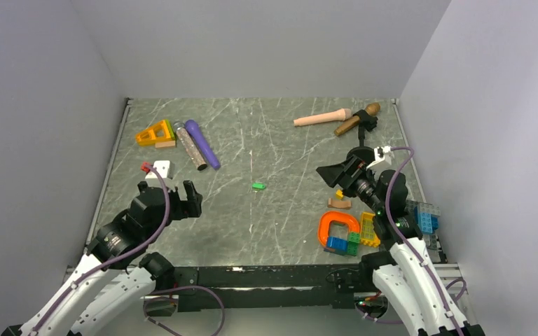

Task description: Remove the keys from the keyring

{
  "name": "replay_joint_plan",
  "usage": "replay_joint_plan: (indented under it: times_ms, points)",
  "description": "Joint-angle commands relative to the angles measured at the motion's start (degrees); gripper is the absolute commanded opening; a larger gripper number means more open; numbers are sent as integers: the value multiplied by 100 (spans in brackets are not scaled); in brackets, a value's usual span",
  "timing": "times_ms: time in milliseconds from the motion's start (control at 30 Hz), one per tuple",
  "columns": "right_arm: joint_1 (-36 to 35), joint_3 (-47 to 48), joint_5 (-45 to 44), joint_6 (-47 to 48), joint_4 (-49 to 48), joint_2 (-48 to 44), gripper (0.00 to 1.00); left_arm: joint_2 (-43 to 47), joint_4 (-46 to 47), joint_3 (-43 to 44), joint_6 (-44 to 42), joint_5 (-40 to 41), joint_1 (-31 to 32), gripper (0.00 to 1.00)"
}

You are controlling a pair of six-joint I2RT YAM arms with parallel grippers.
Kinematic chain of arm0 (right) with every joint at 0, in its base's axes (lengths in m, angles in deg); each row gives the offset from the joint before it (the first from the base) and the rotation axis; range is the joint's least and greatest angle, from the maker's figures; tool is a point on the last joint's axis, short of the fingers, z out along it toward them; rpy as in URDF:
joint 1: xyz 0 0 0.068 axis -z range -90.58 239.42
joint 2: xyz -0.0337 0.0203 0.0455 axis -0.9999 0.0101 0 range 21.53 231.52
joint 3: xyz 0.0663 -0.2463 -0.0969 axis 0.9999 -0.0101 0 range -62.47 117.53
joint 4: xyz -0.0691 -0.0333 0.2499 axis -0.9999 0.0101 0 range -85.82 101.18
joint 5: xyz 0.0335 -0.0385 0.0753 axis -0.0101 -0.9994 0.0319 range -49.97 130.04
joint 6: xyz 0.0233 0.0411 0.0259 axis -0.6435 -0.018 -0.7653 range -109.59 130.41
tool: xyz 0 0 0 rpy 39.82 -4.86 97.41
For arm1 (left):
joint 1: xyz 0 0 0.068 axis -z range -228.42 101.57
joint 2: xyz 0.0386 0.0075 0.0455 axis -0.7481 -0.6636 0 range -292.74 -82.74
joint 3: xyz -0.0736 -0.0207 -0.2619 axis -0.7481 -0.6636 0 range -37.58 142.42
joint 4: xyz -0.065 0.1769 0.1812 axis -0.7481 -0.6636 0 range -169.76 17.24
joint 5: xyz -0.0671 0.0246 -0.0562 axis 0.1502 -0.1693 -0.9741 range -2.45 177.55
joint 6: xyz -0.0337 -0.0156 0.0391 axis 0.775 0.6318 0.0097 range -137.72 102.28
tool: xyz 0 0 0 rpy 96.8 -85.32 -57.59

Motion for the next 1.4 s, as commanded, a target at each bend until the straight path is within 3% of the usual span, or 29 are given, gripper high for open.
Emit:
replay_joint_plan:
  times_ms: [0,167,333,500,733,900,1233,1367]
  points:
    - [-69,200,-6,-76,-136,82,100,221,323,-27,-310,-256,31,99]
    - [-309,125,479,-290,-480,517,100,286,873,-277,-371,-1071,27,99]
    - [-1236,299,-21,-309,-670,1181,100,-646,1595,-343,-68,-1729,50,98]
    - [-1740,1011,-754,-191,671,1877,100,-2006,1765,166,-219,-1574,289,90]
    - [-1808,827,-908,-292,733,1913,100,-3100,2452,289,-267,-1642,407,85]
    - [-1802,881,-1015,-104,1011,1898,100,-3657,3199,157,-1303,-1634,605,85]
    - [-1804,1012,-1269,180,1313,1919,100,-5055,4748,125,-3946,-654,1249,83]
    - [-1803,995,-1248,242,1304,1939,100,-5484,4557,408,-4693,-552,1465,82]
